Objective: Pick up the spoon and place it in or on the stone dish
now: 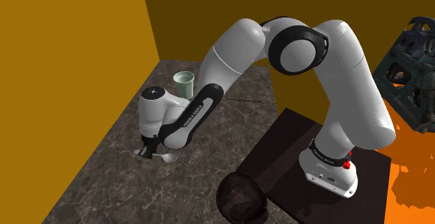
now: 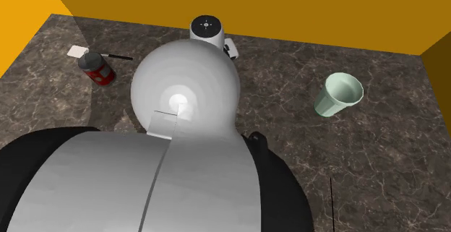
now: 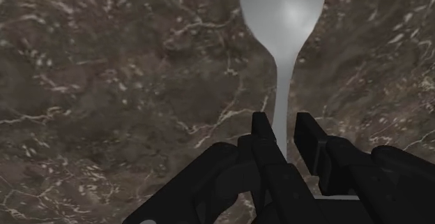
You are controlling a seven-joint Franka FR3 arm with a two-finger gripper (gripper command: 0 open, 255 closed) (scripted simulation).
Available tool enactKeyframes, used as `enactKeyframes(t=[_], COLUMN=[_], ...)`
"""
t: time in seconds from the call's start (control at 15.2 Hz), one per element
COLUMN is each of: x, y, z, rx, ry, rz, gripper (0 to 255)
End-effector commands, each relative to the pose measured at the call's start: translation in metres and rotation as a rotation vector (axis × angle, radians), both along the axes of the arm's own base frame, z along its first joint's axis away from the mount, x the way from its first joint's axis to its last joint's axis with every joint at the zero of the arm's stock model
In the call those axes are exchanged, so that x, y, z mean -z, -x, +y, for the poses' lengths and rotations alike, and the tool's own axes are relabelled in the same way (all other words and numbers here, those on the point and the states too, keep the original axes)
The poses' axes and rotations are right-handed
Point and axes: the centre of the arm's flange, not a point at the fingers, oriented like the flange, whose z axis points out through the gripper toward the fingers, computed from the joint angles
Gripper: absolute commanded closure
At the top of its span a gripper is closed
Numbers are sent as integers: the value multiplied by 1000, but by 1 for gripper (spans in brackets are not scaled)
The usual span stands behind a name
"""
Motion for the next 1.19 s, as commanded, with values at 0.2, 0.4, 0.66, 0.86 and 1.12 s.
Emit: enactKeyframes(t=[0.2, 0.4, 0.66, 0.86, 1.12], x=[-27, -43, -64, -80, -101], y=[1, 1, 1, 1, 1], z=[0, 0, 0, 0, 0], rx=[0, 0, 0, 0, 0], ry=[0, 0, 0, 0, 0], rz=[0, 0, 0, 0, 0], gripper=[255, 255, 255, 255, 255])
